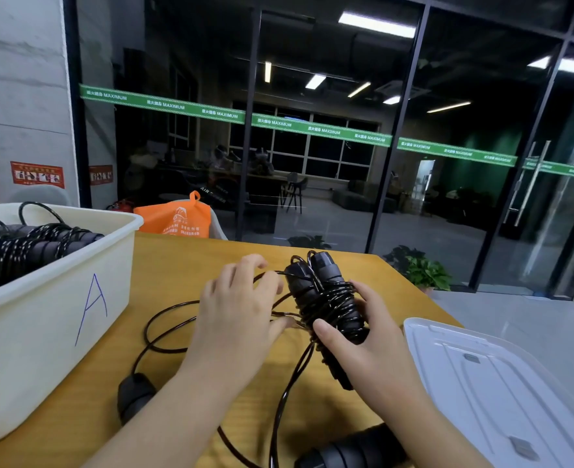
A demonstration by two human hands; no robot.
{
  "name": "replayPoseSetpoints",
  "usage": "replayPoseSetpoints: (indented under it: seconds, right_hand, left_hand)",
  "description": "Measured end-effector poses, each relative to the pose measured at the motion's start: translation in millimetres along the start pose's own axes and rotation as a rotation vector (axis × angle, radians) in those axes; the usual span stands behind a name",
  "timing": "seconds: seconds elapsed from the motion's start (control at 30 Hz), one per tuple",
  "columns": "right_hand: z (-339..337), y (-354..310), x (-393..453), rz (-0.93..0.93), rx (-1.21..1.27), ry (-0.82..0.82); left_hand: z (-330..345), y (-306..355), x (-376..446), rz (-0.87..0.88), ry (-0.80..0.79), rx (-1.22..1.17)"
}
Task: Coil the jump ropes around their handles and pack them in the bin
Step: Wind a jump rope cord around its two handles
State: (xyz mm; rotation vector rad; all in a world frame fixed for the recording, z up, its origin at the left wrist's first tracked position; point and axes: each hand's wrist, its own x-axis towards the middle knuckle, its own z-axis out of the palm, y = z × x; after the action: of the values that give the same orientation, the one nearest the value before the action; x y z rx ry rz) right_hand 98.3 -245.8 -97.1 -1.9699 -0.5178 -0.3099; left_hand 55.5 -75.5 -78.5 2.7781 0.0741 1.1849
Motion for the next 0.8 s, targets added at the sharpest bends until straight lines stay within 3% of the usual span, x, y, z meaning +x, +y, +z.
replayPoseSetpoints:
  seconds: [0.23,0.37,0.53,0.67,0.8]
  right_hand:
    - [-1.3,-0.5,-2.0,-0.044,-0.043,-0.058]
    - [-0.1,3.7,0.7,-0.057,-0.071,-0.012]
    - [-0.4,11.9,7.6,-0.052,-0.151,0.026]
    - [4.1,13.1,11.5,-0.039,-0.185,0.020]
    - [6.8,11.5,9.5,-0.025,-0.120,0.046]
  left_hand:
    - [9.3,-1.4,-3.3,0.038,0.011,0.159]
    - [20.8,-5.6,-4.9,0.145,0.012,0.056]
    - [10.8,7.2,-4.4,0.146,-0.154,-0.233]
    - [7.1,9.2,-3.6,0.282,-0.106,-0.326]
    - [11.3,4.4,-3.6,0.230,-0.107,-0.387]
